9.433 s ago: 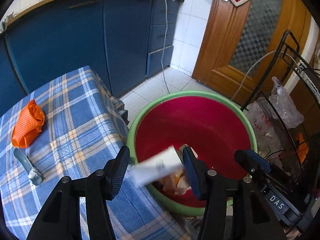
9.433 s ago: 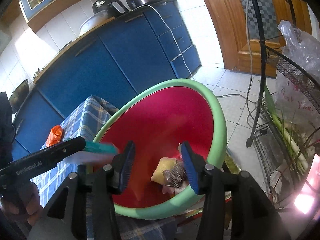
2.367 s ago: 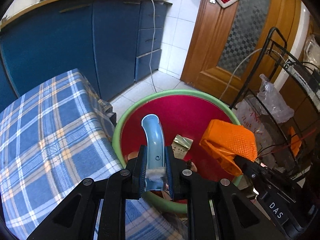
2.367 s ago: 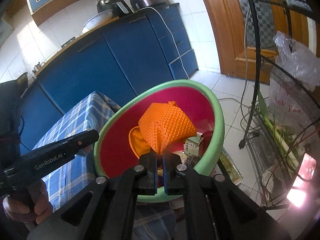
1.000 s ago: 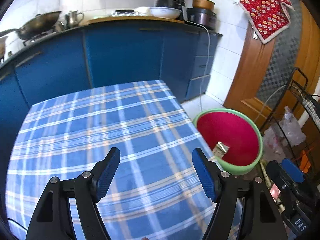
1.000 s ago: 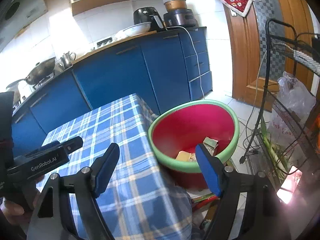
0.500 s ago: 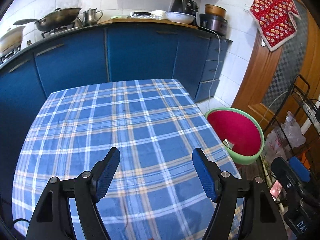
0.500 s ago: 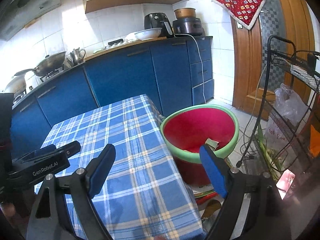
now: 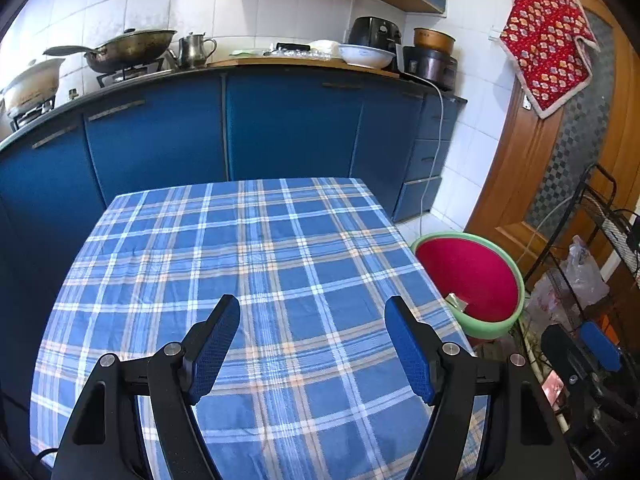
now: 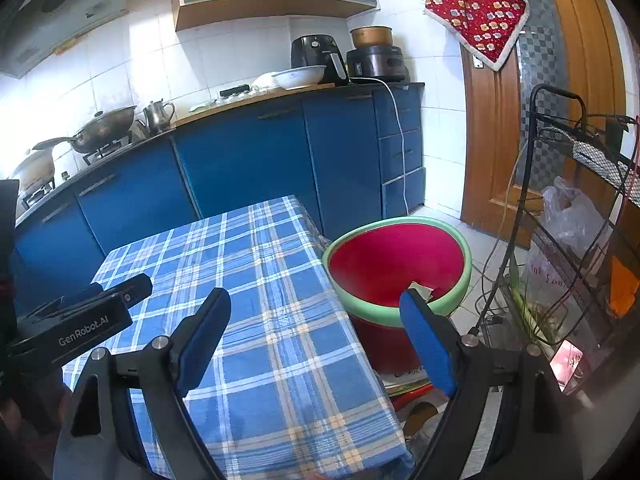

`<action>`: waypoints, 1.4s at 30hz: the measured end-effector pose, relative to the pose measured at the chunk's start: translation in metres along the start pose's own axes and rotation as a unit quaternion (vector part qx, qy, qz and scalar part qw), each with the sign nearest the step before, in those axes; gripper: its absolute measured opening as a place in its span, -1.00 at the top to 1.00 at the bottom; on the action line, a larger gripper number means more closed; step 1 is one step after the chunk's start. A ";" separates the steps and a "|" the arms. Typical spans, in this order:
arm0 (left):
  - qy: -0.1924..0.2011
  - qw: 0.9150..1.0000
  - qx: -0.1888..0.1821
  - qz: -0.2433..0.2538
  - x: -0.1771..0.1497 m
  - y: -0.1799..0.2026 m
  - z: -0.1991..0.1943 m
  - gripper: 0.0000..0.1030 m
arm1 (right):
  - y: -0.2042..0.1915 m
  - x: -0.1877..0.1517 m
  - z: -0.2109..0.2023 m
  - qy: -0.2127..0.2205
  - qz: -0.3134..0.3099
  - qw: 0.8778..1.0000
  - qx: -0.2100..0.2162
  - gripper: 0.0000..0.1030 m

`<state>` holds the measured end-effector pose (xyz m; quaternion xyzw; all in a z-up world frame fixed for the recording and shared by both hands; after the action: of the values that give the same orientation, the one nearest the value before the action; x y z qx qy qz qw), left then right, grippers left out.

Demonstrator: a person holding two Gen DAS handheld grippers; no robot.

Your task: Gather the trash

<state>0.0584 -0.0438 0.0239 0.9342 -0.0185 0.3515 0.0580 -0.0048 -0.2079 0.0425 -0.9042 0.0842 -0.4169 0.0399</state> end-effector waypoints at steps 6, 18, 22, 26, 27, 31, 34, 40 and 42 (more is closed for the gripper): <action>0.003 1.000 -0.001 0.000 0.000 0.001 -0.001 -0.48 | -0.001 -0.001 0.000 0.000 0.000 1.000 -0.001 -0.67; 0.002 1.000 -0.003 0.002 -0.001 0.003 0.000 -0.48 | 0.002 0.000 -0.001 -0.001 0.002 1.000 -0.001 -0.67; 0.002 1.000 -0.004 0.003 -0.001 0.003 0.000 -0.48 | 0.002 0.000 -0.001 0.000 0.001 1.000 -0.001 -0.67; 0.002 1.000 -0.003 0.004 -0.001 0.003 0.000 -0.48 | 0.002 0.000 -0.001 -0.001 0.001 1.000 -0.001 -0.67; 0.002 1.000 -0.003 0.004 -0.001 0.004 0.000 -0.48 | 0.002 0.000 -0.001 0.000 0.001 1.000 -0.001 -0.67; 0.002 1.000 -0.003 0.004 -0.002 0.004 0.000 -0.48 | 0.002 -0.001 -0.001 -0.001 0.002 1.000 -0.001 -0.67; 0.002 1.000 -0.003 0.004 -0.001 0.004 0.000 -0.48 | 0.002 -0.001 -0.001 -0.001 0.002 1.000 -0.001 -0.67; 0.002 1.000 -0.003 0.004 -0.002 0.004 0.000 -0.48 | 0.002 -0.001 -0.001 0.000 0.001 1.000 -0.001 -0.67; 0.003 1.000 -0.004 0.004 -0.002 0.004 0.000 -0.48 | 0.002 -0.001 -0.001 0.000 0.001 1.000 -0.002 -0.67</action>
<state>0.0566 -0.0482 0.0235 0.9330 -0.0234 0.3540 0.0600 -0.0061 -0.2101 0.0423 -0.9043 0.0863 -0.4163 0.0389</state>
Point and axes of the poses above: each gripper's, at about its wrist camera, not at the fingertips, and z roughly the way its jaws point, y to its right, x to its top, the point moved 5 cm from there along z, roughly the way its jaws point, and after that the axes turned 10 degrees about -y, right-handed, at the moved point
